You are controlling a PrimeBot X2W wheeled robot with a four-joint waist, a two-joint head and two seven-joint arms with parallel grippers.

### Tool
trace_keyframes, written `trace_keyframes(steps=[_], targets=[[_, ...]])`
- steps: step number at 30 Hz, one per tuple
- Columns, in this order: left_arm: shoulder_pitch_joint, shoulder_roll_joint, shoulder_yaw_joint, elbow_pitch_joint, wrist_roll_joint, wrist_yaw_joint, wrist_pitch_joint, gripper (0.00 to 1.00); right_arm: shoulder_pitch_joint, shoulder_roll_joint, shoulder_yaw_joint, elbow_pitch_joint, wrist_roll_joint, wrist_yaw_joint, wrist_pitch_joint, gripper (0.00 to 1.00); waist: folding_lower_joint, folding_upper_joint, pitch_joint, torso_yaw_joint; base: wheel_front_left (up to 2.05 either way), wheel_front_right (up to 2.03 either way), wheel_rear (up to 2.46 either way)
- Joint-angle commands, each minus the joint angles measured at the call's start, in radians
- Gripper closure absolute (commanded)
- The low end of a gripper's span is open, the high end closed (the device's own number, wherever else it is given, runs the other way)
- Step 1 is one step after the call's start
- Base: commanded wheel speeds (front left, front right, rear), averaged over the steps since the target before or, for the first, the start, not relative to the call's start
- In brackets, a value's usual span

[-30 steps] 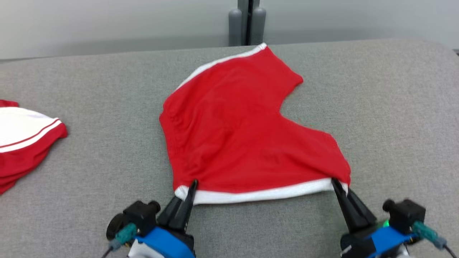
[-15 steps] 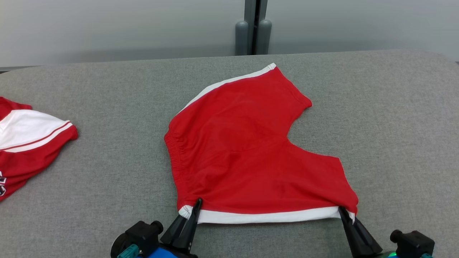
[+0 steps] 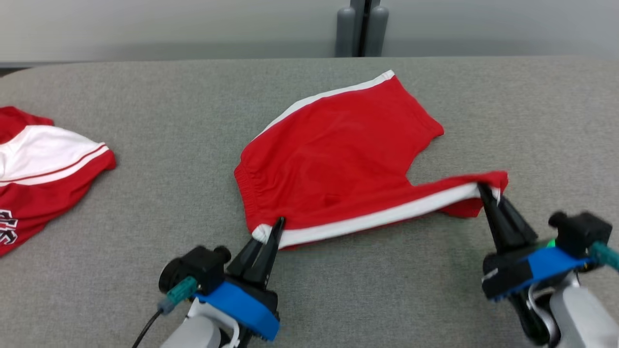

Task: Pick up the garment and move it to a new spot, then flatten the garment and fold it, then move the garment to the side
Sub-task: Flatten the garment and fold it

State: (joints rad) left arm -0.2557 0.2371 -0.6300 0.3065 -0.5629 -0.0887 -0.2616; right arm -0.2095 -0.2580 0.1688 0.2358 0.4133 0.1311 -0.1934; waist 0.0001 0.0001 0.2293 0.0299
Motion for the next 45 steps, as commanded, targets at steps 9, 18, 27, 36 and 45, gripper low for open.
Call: trace_keyframes(steps=[9,18,27,36,45], targets=[[-0.209,-0.027,0.001,0.091,0.014,-0.028,-0.005,1.0,-0.325,-0.035,0.053,0.159,-0.007,0.0,0.054,1.0,-0.0001,-0.0001,0.108,0.068,0.0,0.0,0.0],[-0.377,-0.051,0.023,0.186,0.001,-0.041,-0.005,1.0,-0.616,-0.025,0.107,0.378,-0.024,0.0,0.074,1.0,-0.0001,-0.0001,0.19,0.105,0.0,0.0,0.0],[-0.474,-0.082,0.022,0.262,-0.002,-0.042,-0.005,0.0,-0.808,-0.003,0.163,0.62,-0.028,0.0,0.067,0.0,-0.0001,-0.0001,0.239,0.12,0.0,0.0,0.0],[-0.405,-0.077,0.062,0.237,0.034,-0.042,-0.005,0.0,-0.817,-0.03,0.219,0.755,0.009,0.0,-0.004,0.0,-0.0001,-0.0001,0.197,0.122,0.0,0.0,0.0],[-0.285,-0.046,0.121,0.182,0.094,-0.042,-0.005,0.0,-0.771,-0.089,0.268,0.83,0.039,0.0,-0.02,0.0,-0.0001,-0.0001,0.148,0.153,0.0,0.0,0.0]])
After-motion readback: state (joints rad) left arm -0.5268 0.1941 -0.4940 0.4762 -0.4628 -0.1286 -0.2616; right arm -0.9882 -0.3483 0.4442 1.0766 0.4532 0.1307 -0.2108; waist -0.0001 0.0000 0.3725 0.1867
